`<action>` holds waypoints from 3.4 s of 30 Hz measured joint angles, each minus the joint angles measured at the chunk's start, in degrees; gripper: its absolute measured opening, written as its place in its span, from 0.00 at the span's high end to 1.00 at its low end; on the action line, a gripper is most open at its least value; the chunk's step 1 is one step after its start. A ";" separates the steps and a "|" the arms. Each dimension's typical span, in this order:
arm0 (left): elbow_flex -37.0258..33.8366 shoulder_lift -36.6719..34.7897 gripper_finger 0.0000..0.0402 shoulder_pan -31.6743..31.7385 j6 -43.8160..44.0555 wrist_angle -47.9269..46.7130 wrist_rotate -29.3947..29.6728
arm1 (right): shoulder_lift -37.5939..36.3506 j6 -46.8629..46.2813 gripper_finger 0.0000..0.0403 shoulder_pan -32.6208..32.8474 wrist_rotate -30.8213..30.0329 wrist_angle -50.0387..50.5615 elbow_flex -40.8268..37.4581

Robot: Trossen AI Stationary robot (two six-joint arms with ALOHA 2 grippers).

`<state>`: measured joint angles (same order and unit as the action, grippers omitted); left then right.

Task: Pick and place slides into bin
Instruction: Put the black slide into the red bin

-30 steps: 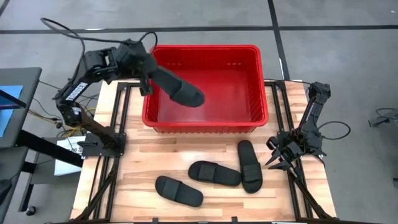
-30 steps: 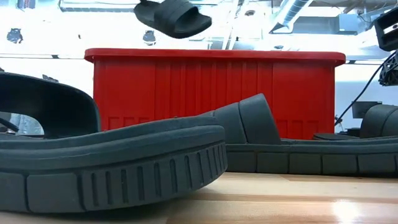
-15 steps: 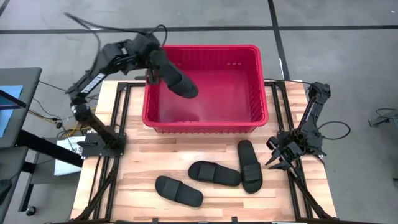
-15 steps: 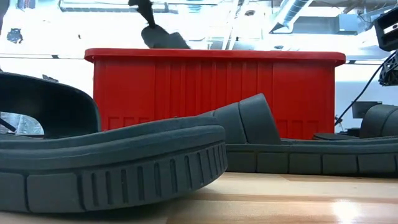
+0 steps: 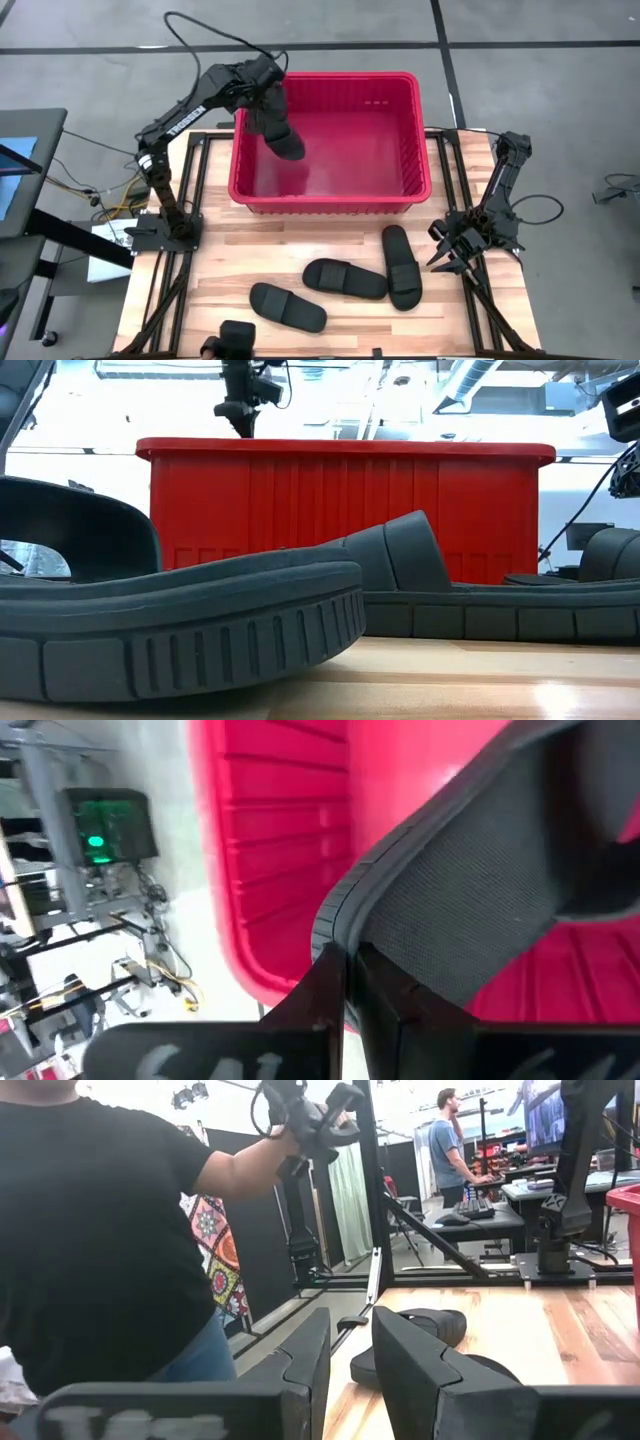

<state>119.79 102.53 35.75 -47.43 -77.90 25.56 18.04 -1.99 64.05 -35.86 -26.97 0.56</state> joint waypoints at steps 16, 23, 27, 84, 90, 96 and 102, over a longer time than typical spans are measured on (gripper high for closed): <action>-4.84 2.57 1.00 -3.37 -7.23 -6.42 2.16 | 0.00 0.00 0.83 0.00 0.00 0.03 0.00; -11.19 2.56 1.00 -5.12 -7.26 -5.43 3.78 | -0.01 0.00 0.83 0.04 0.00 0.01 0.00; -14.10 2.64 1.00 -6.16 -8.54 -0.98 3.70 | 0.00 0.01 0.83 0.04 0.00 -0.01 0.00; -19.72 9.15 1.00 0.79 -11.92 15.25 3.63 | -0.02 0.01 0.83 0.04 0.00 -0.01 0.00; -19.74 9.15 1.00 0.96 -12.37 17.31 2.98 | -0.01 0.01 0.83 0.04 0.01 -0.01 0.00; -19.74 9.15 1.00 1.01 -12.97 17.89 2.49 | 0.00 -0.01 0.83 0.04 0.00 0.01 0.00; -19.74 9.15 0.93 1.07 -12.97 19.01 2.49 | -0.02 0.00 0.83 0.02 0.01 0.00 0.00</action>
<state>100.05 111.68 36.82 -60.40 -58.89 28.05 18.02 -1.98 64.07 -35.85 -26.97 0.56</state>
